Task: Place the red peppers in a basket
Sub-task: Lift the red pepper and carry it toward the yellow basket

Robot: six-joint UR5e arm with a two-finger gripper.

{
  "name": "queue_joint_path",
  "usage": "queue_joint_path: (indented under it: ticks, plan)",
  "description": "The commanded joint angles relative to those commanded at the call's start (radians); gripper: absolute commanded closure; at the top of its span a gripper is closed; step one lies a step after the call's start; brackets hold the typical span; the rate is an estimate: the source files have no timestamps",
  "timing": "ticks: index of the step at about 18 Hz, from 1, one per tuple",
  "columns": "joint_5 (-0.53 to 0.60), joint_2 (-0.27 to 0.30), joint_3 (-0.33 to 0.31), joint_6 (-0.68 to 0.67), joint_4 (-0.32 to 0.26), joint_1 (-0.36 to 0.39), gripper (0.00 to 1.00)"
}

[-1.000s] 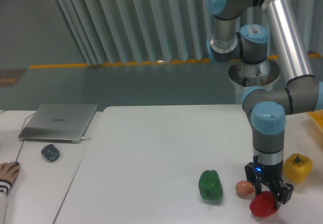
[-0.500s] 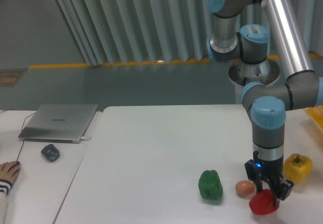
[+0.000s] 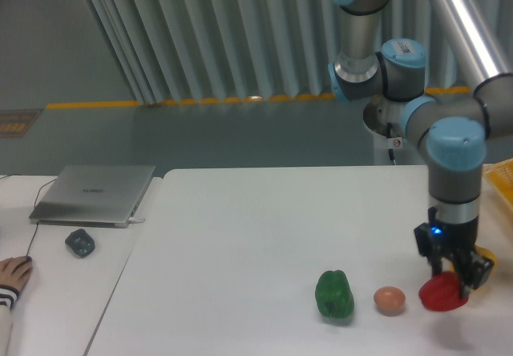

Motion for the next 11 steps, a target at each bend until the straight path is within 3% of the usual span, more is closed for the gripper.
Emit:
queue_joint_path:
  ticks: [5, 11]
  plan:
    - [-0.005, 0.02, 0.0, 0.025, -0.051, 0.032, 0.63]
    - [-0.072, 0.043, 0.011, -0.024, -0.062, 0.034, 0.63]
